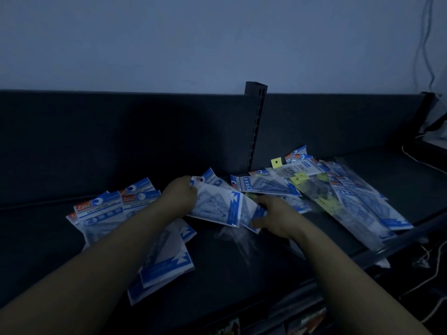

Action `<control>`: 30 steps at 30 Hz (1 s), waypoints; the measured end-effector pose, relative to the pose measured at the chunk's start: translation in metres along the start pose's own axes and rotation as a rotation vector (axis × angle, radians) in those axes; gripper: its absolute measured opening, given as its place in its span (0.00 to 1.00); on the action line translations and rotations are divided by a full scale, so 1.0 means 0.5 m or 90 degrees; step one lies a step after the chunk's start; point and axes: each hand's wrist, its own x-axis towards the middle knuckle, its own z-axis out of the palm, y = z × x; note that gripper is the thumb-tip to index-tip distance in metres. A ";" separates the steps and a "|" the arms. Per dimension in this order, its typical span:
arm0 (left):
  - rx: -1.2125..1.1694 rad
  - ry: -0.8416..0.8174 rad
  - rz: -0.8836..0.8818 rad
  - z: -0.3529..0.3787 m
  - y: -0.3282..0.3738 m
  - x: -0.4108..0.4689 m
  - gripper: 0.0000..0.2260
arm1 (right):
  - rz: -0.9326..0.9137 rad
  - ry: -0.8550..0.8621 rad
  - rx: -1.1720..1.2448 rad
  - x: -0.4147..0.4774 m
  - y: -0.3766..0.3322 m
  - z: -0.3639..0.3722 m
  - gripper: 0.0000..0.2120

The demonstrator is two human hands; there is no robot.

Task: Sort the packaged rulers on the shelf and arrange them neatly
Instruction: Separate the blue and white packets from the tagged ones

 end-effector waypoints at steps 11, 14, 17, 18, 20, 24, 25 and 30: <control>-0.082 0.085 0.045 -0.121 -0.050 -0.027 0.09 | -0.034 0.146 0.209 -0.011 -0.101 0.022 0.06; -0.077 0.091 0.045 -0.171 -0.099 -0.045 0.08 | -0.041 0.132 0.241 -0.005 -0.151 0.064 0.05; -0.033 0.093 0.033 -0.208 -0.141 -0.065 0.06 | -0.062 0.095 0.204 0.002 -0.196 0.114 0.04; -0.006 0.091 0.024 -0.217 -0.154 -0.069 0.06 | -0.071 0.083 0.186 0.004 -0.208 0.129 0.05; 0.047 0.088 0.003 -0.227 -0.179 -0.069 0.07 | -0.093 0.068 0.161 0.005 -0.224 0.153 0.08; 0.126 0.032 -0.012 -0.226 -0.218 -0.076 0.16 | -0.124 0.038 0.090 -0.006 -0.230 0.170 0.14; 0.161 0.015 -0.012 -0.221 -0.222 -0.078 0.23 | -0.126 0.031 0.075 -0.010 -0.226 0.169 0.15; 0.331 0.098 0.059 -0.192 -0.186 -0.086 0.34 | -0.091 0.089 0.058 -0.032 -0.177 0.133 0.18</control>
